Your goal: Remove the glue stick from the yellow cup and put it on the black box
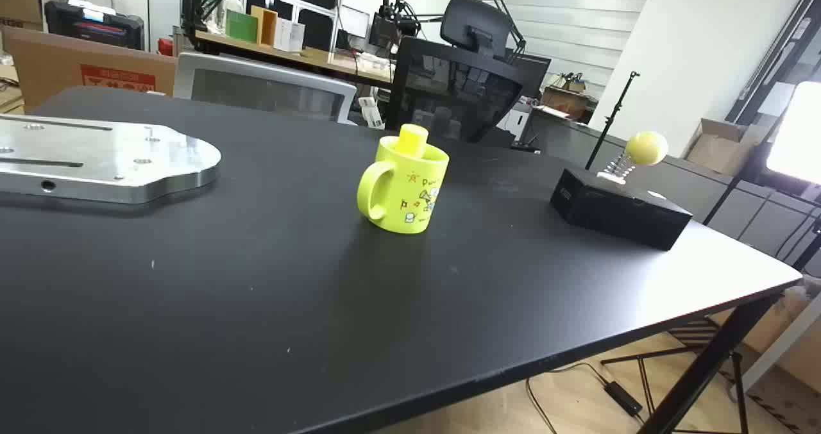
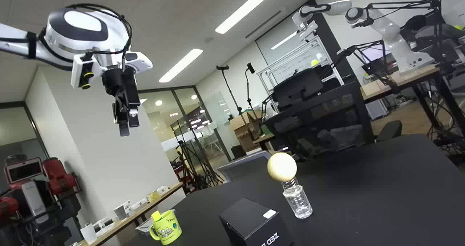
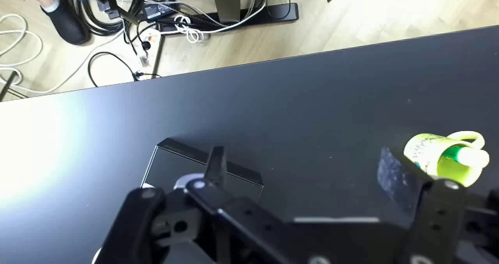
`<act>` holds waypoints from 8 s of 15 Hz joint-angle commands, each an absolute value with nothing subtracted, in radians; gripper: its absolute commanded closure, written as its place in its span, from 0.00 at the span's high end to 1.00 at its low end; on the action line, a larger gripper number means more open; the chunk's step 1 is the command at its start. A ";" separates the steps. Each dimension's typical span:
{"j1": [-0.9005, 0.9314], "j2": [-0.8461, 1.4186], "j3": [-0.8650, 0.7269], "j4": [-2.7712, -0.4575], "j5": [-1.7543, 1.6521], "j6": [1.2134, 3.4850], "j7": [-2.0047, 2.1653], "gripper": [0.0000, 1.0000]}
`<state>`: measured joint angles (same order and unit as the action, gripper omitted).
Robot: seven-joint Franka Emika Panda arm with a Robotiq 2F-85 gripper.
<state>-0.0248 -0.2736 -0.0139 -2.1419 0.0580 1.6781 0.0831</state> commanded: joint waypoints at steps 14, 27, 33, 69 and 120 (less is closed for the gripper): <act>-0.025 -0.272 -0.014 -2.140 0.058 1.677 0.083 1.00; 0.038 -0.096 0.060 -2.060 0.042 1.872 0.047 1.00; 0.095 0.025 0.113 -1.997 0.028 1.909 0.041 1.00; 0.300 0.211 0.270 -1.886 -0.056 1.969 -0.029 1.00; 0.289 0.394 0.167 -1.682 -0.209 1.991 -0.089 0.09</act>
